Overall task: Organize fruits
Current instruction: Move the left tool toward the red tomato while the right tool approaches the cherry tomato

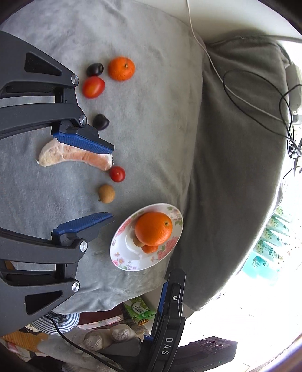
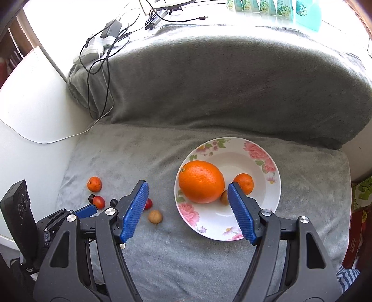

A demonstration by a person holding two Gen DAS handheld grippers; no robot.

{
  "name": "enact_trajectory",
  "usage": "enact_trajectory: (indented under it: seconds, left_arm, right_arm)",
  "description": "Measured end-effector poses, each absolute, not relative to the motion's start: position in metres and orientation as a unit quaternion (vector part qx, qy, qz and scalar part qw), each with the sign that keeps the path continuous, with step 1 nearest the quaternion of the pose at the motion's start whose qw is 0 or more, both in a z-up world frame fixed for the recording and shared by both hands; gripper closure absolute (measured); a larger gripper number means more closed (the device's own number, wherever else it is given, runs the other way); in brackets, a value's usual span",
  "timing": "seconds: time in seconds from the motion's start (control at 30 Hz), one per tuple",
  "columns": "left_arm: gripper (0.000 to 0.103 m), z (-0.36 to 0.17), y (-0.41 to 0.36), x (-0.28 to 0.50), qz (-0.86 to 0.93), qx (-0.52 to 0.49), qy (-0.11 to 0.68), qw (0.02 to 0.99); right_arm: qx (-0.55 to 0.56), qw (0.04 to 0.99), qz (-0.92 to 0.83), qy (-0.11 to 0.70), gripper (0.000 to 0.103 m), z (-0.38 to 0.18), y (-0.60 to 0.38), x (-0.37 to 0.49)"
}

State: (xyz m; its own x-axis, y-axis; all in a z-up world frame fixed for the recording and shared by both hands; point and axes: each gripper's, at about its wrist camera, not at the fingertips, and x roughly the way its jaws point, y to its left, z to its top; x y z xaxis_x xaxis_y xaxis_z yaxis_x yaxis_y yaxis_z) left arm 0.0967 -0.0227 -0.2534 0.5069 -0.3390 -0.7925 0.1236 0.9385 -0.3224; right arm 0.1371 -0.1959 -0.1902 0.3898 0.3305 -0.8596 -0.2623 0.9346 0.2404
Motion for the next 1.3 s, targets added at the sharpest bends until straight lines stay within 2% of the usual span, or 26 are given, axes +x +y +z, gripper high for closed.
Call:
enact_trajectory:
  seconds: [0.47, 0.57, 0.77, 0.9, 1.3]
  left_arm:
    - [0.052, -0.273, 0.050, 0.079, -0.066, -0.121, 0.488, 0.862]
    - [0.057, -0.277, 0.060, 0.078, -0.056, -0.125, 0.489, 0.862]
    - [0.066, -0.285, 0.065, 0.078, -0.060, -0.115, 0.492, 0.861]
    - [0.068, -0.289, 0.059, 0.083, -0.071, -0.091, 0.494, 0.862]
    - [0.068, -0.303, 0.039, 0.104, -0.100, 0.027, 0.500, 0.860]
  right_arm:
    - [0.024, 0.799, 0.224, 0.558, 0.030, -0.212, -0.141, 0.116]
    - [0.017, 0.793, 0.231, 0.563, 0.030, -0.218, -0.129, 0.115]
    - [-0.004, 0.781, 0.247, 0.574, 0.038, -0.229, -0.110, 0.118]
    - [-0.015, 0.771, 0.251, 0.584, 0.048, -0.240, -0.102, 0.121]
    - [-0.049, 0.751, 0.254, 0.607, 0.057, -0.270, -0.092, 0.130]
